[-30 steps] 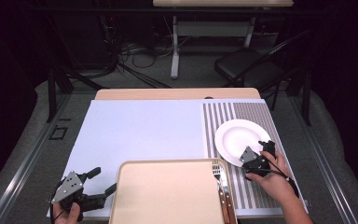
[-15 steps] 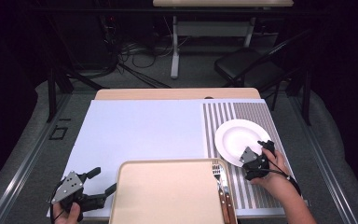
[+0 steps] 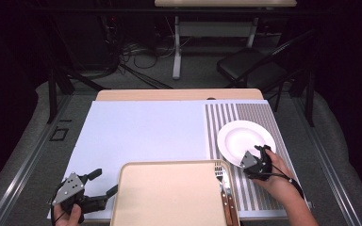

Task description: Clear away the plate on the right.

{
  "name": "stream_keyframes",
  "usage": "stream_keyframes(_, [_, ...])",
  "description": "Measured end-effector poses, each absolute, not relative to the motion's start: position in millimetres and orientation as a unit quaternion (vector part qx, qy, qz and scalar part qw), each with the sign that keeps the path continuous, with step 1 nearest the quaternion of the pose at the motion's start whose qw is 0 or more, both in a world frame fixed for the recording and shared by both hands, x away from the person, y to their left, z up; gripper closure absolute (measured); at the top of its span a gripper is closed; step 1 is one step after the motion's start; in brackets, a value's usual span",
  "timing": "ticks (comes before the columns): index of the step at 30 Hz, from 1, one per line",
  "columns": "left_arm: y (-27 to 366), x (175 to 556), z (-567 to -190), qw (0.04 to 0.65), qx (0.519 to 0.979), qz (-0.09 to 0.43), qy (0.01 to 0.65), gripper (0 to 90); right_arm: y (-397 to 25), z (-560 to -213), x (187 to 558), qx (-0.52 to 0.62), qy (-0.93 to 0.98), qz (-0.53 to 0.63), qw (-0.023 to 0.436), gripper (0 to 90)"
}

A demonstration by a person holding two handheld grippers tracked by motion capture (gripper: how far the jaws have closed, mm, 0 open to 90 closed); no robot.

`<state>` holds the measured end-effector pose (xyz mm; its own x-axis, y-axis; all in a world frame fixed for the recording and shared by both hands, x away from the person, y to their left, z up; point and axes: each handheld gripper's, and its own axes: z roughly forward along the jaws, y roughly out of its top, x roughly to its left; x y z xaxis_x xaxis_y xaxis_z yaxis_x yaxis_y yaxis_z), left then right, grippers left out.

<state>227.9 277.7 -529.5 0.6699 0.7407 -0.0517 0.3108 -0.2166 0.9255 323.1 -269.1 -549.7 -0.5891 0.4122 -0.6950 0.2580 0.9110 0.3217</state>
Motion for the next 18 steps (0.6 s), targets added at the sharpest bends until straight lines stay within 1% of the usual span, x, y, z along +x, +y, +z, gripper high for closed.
stream_keyframes(4, [277.7,227.9,-529.5,0.519,0.752,0.207,0.349,15.7,-267.3,-550.1,320.8,0.183,0.893,0.091,0.400,36.9])
stream_keyframes(6, [277.6,227.9,-529.5,0.519,0.752,0.207,0.350,15.7,-267.1,-549.6,320.1,0.177,0.900,0.090,0.388,45.7])
stream_keyframes(9, [277.4,227.8,-529.6,0.520,0.752,0.206,0.349,15.7,-266.3,-549.8,319.0,0.173,0.904,0.088,0.382,49.8])
stream_keyframes(14, [277.3,228.1,-529.8,0.519,0.752,0.206,0.350,15.7,-265.6,-550.4,318.4,0.170,0.906,0.087,0.379,54.0])
stream_keyframes(18, [277.1,228.1,-529.8,0.519,0.753,0.205,0.349,15.7,-264.9,-550.2,318.1,0.163,0.908,0.082,0.377,55.0])
